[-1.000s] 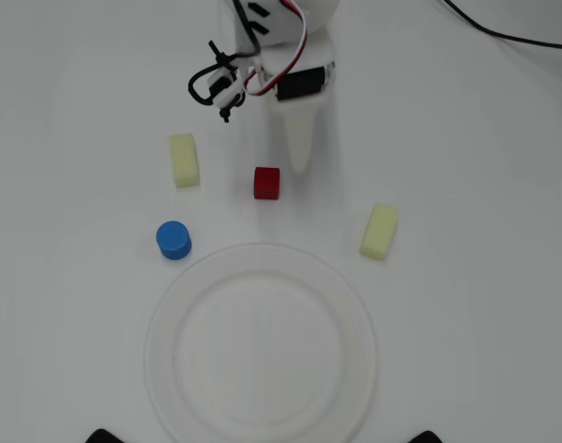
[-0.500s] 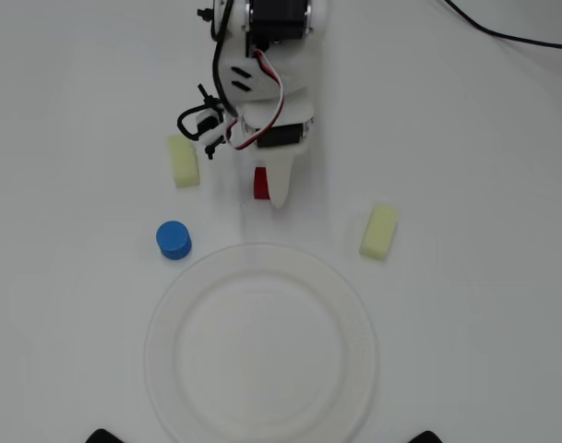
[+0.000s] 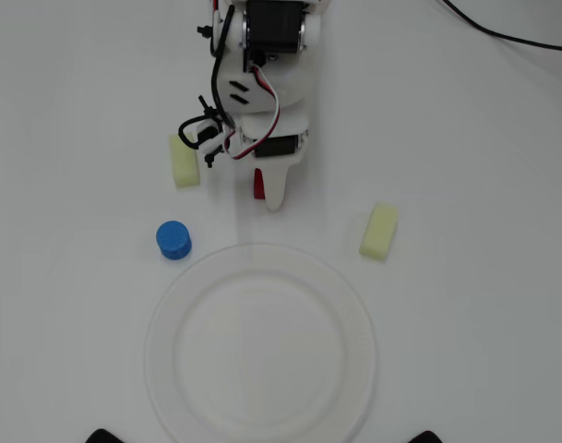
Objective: Grasp a red block and put it in the dish.
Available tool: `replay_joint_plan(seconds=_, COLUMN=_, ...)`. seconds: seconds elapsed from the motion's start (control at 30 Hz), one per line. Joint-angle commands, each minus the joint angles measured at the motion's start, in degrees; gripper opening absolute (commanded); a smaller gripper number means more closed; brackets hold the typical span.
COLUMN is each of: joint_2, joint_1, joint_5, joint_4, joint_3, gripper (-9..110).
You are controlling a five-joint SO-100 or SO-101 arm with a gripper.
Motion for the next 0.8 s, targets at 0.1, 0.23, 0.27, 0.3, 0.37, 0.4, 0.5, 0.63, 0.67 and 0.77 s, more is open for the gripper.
replay_joint_plan(seconds=0.1, joint_2=0.2, joint_1=0.8, joint_5=-0.1, joint_4=-1.8, joint_3=-0.1, gripper=15)
replay_joint_plan(seconds=0.23, joint_2=0.4, joint_1=0.7, joint_5=-0.1, joint_4=-1.9, joint_3=-0.4, gripper=2)
replay_joint_plan(seconds=0.27, joint_2=0.5, joint_1=0.7, joint_5=-0.2, joint_4=-1.9, joint_3=-0.4, gripper=2)
replay_joint_plan(seconds=0.3, joint_2=1.0, joint_1=0.7, joint_5=-0.2, joint_4=-1.9, joint_3=-0.4, gripper=2)
replay_joint_plan(seconds=0.37, joint_2=2.5, joint_1=0.7, joint_5=-0.1, joint_4=-1.9, joint_3=0.0, gripper=1)
replay_joint_plan(seconds=0.4, joint_2=3.7, joint_1=0.7, joint_5=-0.4, joint_4=-1.9, joint_3=0.3, gripper=0)
replay_joint_plan(seconds=0.5, joint_2=9.2, joint_1=0.7, joint_5=-1.1, joint_4=-1.9, joint_3=1.1, gripper=0)
replay_joint_plan(seconds=0.63, joint_2=20.9, joint_1=0.9, joint_5=-3.4, joint_4=-6.9, joint_3=5.3, gripper=0)
replay_joint_plan(seconds=0.67, joint_2=24.3, joint_1=0.9, joint_5=-4.2, joint_4=-9.3, joint_3=7.2, gripper=0)
replay_joint_plan(seconds=0.77, joint_2=32.3, joint_1=0.8, joint_5=-7.0, joint_4=-15.6, joint_3=12.0, gripper=0)
